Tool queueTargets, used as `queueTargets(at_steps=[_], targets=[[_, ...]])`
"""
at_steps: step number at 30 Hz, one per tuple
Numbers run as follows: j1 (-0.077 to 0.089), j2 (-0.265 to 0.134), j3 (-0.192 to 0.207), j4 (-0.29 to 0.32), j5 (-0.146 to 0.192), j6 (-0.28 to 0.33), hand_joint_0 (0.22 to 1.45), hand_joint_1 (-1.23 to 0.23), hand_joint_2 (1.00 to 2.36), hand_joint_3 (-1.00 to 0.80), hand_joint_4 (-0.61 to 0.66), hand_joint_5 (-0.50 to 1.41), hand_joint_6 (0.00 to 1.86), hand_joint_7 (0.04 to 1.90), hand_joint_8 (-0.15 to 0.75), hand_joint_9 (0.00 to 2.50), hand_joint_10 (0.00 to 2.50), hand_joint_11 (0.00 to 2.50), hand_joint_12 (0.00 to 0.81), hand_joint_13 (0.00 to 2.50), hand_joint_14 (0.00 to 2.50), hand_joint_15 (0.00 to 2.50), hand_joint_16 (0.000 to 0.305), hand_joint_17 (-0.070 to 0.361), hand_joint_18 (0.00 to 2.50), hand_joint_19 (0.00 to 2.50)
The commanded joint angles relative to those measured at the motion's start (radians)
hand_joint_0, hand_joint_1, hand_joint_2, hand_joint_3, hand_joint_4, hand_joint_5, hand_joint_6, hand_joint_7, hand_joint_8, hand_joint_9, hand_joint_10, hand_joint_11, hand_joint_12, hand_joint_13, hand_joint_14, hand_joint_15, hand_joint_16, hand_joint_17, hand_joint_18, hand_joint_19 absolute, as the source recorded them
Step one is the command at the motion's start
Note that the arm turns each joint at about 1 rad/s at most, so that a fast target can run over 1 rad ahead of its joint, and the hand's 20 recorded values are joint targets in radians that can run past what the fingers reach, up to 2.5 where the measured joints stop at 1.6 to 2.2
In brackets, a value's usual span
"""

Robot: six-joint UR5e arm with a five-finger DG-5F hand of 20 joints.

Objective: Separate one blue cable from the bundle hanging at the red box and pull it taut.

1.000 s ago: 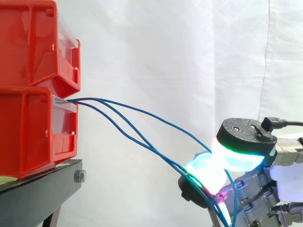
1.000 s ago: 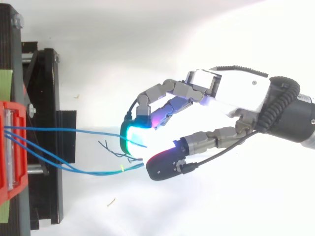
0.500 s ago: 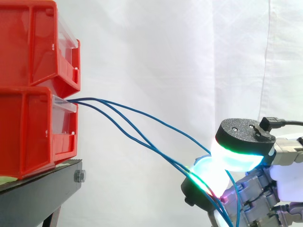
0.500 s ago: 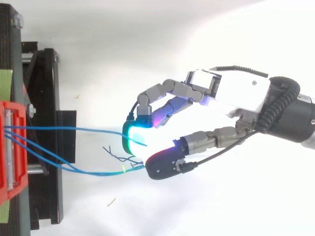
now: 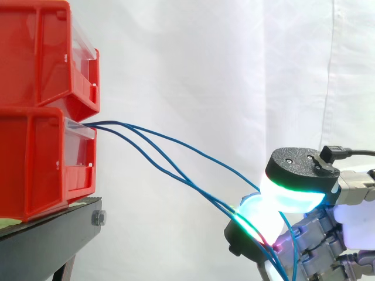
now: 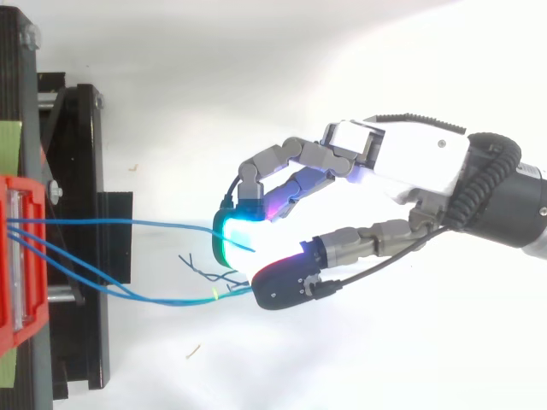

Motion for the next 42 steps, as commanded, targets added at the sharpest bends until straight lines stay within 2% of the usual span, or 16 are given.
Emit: queueTargets(at_steps=[1,42], targets=[[0.0,0.0,0.0,0.0,0.0,0.0,0.58,-0.64,1.0,-0.04,0.06,-0.13,0.92,1.17,0.328,0.83,0.02,0.78,0.417,0.79,0.02,0.61,0.06,0.136,0.7,0.54],[0.003,0.0,0.0,0.0,0.0,0.0,0.58,-0.66,1.0,-0.05,0.07,-0.13,0.92,1.14,0.324,0.89,0.02,0.79,0.413,0.8,0.02,0.62,0.057,0.129,0.67,0.51]])
